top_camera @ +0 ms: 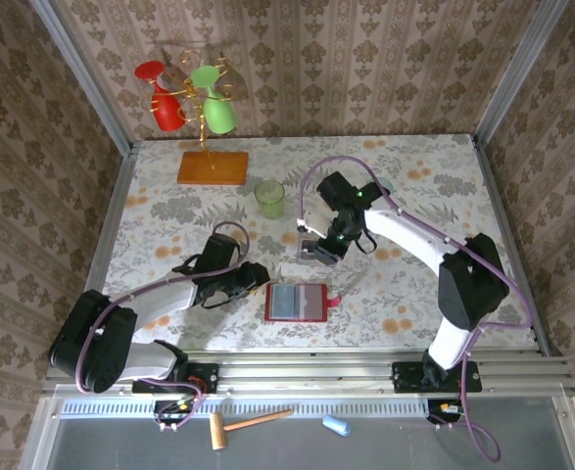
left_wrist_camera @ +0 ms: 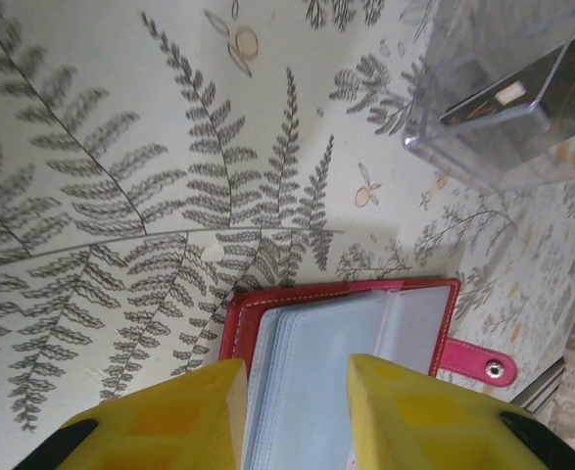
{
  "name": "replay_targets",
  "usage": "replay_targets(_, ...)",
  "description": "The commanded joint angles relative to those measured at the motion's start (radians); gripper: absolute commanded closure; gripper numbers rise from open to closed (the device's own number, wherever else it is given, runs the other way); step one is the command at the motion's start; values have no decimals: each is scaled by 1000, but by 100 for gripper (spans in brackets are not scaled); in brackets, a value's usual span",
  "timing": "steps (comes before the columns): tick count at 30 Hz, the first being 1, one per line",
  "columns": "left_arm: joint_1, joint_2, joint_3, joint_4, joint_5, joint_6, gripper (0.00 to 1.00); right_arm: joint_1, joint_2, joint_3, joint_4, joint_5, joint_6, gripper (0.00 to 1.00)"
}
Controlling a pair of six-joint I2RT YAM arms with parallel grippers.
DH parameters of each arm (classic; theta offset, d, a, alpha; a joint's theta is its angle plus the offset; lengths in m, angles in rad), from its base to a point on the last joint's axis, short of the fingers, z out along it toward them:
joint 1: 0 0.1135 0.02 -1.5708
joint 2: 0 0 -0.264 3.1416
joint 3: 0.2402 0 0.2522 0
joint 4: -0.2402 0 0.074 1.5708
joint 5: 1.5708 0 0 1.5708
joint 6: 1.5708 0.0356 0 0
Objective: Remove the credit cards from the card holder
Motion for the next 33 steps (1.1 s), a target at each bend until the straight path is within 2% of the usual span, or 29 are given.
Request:
replay_targets(1, -30, 14, -14, 17, -10, -5, 67, 26, -86, -86, 127, -37, 160, 71)
replay_targets(12, -84, 21, -72, 55, -40, -54, 65, 92, -203, -247, 232, 35, 403, 70)
replay_targets(20, -102, 21, -76, 61, -42, -65, 65, 110, -261, -338, 366, 66, 643, 69)
replay_targets(26, -101, 4, -56, 62, -46, -69, 64, 113, -292, -397, 418, 107, 874, 69)
replay_targets(33, -89, -64, -59, 38, -52, -76, 65, 118, -305, -499, 530, 60, 1132, 71)
